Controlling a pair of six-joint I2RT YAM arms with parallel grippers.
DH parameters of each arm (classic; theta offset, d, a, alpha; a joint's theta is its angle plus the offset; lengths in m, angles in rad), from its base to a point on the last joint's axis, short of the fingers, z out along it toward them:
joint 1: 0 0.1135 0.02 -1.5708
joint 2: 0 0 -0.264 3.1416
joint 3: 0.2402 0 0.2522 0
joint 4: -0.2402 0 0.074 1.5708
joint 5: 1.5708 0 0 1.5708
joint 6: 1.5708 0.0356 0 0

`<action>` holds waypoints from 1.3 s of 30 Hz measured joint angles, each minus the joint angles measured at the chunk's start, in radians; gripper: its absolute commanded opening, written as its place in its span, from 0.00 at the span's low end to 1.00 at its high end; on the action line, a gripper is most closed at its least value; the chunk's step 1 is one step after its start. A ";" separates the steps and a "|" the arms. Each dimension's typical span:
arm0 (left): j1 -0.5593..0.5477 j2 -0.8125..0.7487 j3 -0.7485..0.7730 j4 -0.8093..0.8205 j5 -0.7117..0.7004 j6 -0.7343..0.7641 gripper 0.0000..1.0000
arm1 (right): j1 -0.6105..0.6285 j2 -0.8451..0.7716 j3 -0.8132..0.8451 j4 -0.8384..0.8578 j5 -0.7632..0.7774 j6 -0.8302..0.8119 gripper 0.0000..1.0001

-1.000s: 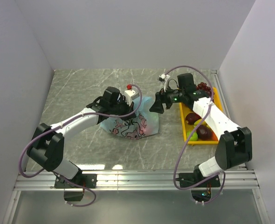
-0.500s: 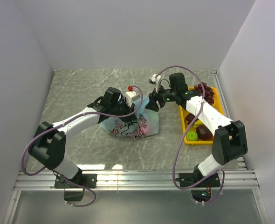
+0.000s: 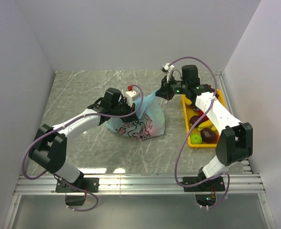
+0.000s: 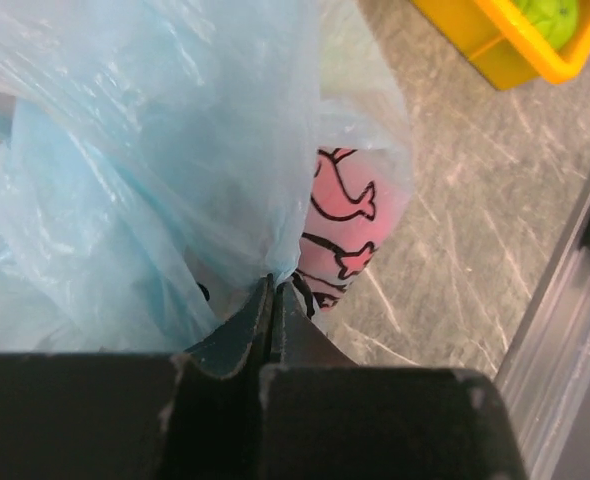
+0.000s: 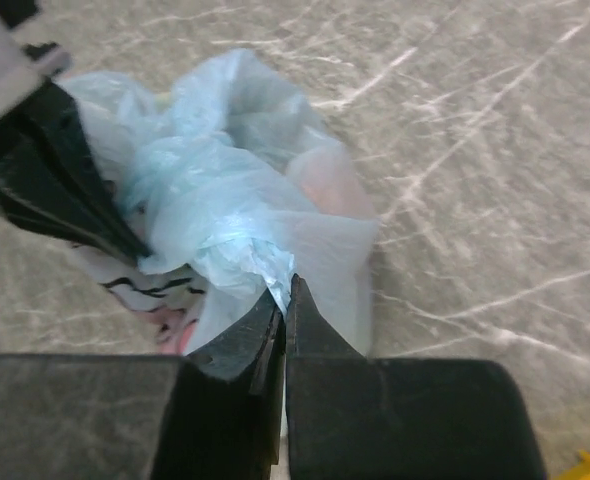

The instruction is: Place the fake fruits into the plastic bag and tie a complex knot

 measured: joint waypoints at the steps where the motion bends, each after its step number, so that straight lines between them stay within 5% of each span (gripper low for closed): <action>1: -0.001 0.005 0.003 -0.003 -0.010 -0.001 0.00 | 0.002 0.003 0.000 -0.001 -0.013 0.010 0.19; 2: -0.001 0.016 0.013 -0.011 -0.021 -0.002 0.00 | 0.004 0.009 0.000 -0.003 -0.034 0.016 0.51; 4: 0.000 0.056 0.048 -0.019 -0.049 -0.005 0.00 | 0.006 0.025 0.001 -0.011 -0.062 0.016 0.74; 5: 0.000 0.072 0.060 -0.019 -0.058 -0.009 0.00 | 0.006 0.035 0.001 -0.013 -0.073 0.012 0.93; 15: 0.011 0.092 0.070 -0.019 -0.054 -0.029 0.00 | -0.020 0.058 -0.216 0.128 -0.142 -0.127 0.96; 18: 0.011 0.095 0.070 -0.013 -0.071 -0.053 0.00 | -0.012 0.119 -0.174 0.144 -0.162 -0.158 0.45; 19: 0.010 0.098 0.071 -0.010 -0.089 -0.067 0.00 | -0.008 0.144 -0.153 0.136 -0.172 -0.160 0.14; 21: 0.010 0.104 0.071 -0.002 -0.132 -0.095 0.00 | 0.000 0.178 -0.126 0.124 -0.187 -0.148 0.00; 32: 0.043 0.091 -0.013 0.150 -0.209 -0.281 0.00 | 0.117 0.120 -0.277 0.066 -0.293 0.140 0.00; 34: 0.056 0.076 -0.036 0.167 -0.173 -0.300 0.00 | 0.147 0.095 -0.324 0.090 -0.305 0.222 0.25; 36: 0.064 0.064 -0.045 0.170 -0.141 -0.309 0.00 | 0.167 0.086 -0.331 0.079 -0.316 0.262 0.38; 39: 0.068 0.034 -0.065 0.167 -0.100 -0.307 0.00 | 0.156 0.082 -0.279 -0.026 -0.335 0.233 0.45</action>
